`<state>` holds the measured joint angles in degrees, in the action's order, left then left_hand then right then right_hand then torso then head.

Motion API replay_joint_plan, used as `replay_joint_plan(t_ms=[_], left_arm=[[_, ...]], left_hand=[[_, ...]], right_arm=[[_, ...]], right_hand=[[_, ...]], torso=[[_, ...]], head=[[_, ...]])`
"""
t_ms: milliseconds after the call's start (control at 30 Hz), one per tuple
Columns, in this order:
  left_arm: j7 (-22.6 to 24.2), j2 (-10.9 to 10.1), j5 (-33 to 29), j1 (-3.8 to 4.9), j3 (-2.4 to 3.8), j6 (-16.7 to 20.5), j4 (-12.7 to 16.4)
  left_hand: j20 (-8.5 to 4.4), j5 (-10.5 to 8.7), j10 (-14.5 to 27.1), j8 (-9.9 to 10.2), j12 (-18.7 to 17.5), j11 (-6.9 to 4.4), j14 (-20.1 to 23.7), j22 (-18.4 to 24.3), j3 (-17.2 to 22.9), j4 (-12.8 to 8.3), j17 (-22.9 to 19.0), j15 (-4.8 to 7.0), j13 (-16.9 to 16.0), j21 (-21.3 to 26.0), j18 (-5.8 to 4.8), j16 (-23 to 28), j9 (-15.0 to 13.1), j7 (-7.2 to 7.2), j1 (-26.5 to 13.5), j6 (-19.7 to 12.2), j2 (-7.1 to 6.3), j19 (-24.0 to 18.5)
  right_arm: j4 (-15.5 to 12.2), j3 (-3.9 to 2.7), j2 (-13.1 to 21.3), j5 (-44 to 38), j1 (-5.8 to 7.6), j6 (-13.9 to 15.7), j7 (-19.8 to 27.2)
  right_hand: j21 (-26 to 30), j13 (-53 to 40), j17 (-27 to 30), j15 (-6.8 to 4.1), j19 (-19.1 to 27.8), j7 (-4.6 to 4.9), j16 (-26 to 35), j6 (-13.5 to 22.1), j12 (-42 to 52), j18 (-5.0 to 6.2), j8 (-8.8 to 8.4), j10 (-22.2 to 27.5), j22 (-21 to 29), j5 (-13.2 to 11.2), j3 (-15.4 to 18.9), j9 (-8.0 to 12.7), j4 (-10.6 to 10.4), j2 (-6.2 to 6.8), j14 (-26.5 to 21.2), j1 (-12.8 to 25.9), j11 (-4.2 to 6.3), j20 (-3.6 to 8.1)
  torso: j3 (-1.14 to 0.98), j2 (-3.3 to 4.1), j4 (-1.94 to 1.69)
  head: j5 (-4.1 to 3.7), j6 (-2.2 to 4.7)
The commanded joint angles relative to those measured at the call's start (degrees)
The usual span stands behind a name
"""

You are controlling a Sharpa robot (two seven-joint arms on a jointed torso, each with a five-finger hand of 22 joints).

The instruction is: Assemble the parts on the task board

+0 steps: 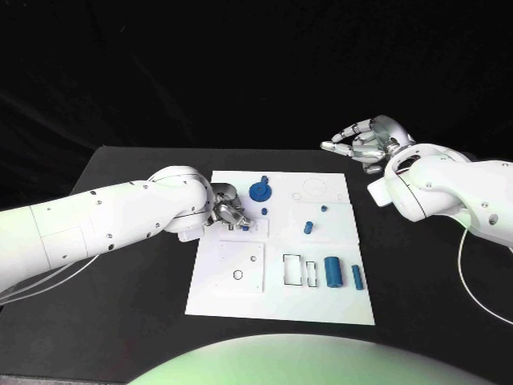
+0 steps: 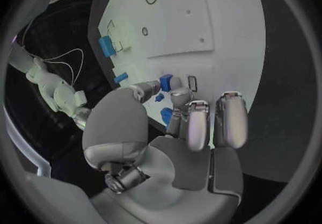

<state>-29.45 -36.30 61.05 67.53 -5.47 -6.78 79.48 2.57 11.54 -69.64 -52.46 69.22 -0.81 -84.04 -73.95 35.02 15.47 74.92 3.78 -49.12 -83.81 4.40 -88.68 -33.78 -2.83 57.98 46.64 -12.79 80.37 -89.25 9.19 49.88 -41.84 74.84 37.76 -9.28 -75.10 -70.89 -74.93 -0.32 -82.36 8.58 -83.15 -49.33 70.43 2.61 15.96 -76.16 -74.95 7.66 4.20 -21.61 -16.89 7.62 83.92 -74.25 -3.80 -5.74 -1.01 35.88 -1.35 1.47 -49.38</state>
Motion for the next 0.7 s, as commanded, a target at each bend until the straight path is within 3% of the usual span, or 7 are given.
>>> replay_joint_plan(t_ms=[33, 267, 533, 700], left_arm=[[-0.2, -0.1, -0.3, -0.11, 0.05, -0.5, 0.0], [-0.1, -0.9, -1.1, -0.12, 1.32, 0.3, 0.8], [-0.2, -2.6, -4.7, 0.03, 4.31, 1.5, 2.4], [-0.3, -3.7, -4.9, 0.98, 6.12, 0.9, 2.3]], left_hand=[[-0.11, -0.17, -0.5, 0.5, 0.4, 0.02, -5.3, -0.2, -2.0, 1.0, 12.7, 0.22, -0.1, 0.0, -1.05, -0.4, -0.1, -0.31, -1.0, 0.3, -0.02, 0.4], [-0.11, -0.18, -0.6, 0.7, 0.5, 0.02, -5.3, -0.3, -5.5, 1.3, 12.8, 0.22, -0.3, 0.0, -1.06, -0.4, -0.1, -0.29, -2.2, 0.4, 0.14, 0.5], [-0.16, -0.29, -0.2, 0.9, 0.1, -0.03, -5.3, -0.3, -8.2, 1.3, 12.8, 0.26, 0.4, 0.0, -1.06, -0.4, -0.2, -0.24, -3.2, 0.3, 0.01, 0.5], [0.26, 0.19, 2.4, 2.6, -1.7, 0.76, -4.7, 1.7, -10.5, 1.1, 11.0, -0.40, 3.4, 1.0, -0.66, 0.4, 0.3, -1.18, -1.7, -2.0, 0.78, -0.8]], right_arm=[[0.0, -0.01, 0.0, -0.1, -0.07, -0.4, 0.7], [0.1, -0.01, 0.1, 0.0, -0.09, -0.5, 0.9], [0.4, -0.01, 0.1, 0.3, -0.22, -0.6, 1.4], [0.5, -0.01, 0.1, 0.4, -0.31, -0.6, 1.5]], right_hand=[[0.4, 0.1, 0.0, -0.08, 0.3, 0.01, 0.3, 0.5, -0.2, 0.99, 0.16, 0.2, -7.1, -0.1, 0.7, 0.1, 0.0, -0.10, 2.5, 0.8, -0.01, 0.04], [0.7, 0.3, 0.2, -0.08, 0.4, 0.01, 0.5, 0.7, -0.2, 1.04, 0.42, 0.2, -7.0, 0.0, 1.9, 0.2, 0.0, -0.22, 2.5, 1.8, -0.02, 0.04], [1.0, 0.3, 0.4, -0.08, 0.4, 0.02, 0.6, 0.9, -0.1, 1.06, 0.86, 0.2, -6.9, 0.3, 3.7, 0.3, -0.1, 0.78, 2.5, 3.6, -0.04, 0.04], [1.0, 0.4, 0.4, -0.07, 0.4, 0.02, 0.6, 0.9, -0.1, 1.07, 0.89, 0.2, -6.9, 0.3, 3.8, 0.3, -0.1, 0.77, 2.5, 3.7, -0.04, 0.04]], torso=[[0.01, 0.01, 0.06], [0.03, 0.01, 0.05], [-0.01, 0.02, -0.08], [0.02, -0.06, 0.02]], head=[[0.02, 0.12], [0.05, 0.26], [0.02, 0.62], [0.16, 0.79]])
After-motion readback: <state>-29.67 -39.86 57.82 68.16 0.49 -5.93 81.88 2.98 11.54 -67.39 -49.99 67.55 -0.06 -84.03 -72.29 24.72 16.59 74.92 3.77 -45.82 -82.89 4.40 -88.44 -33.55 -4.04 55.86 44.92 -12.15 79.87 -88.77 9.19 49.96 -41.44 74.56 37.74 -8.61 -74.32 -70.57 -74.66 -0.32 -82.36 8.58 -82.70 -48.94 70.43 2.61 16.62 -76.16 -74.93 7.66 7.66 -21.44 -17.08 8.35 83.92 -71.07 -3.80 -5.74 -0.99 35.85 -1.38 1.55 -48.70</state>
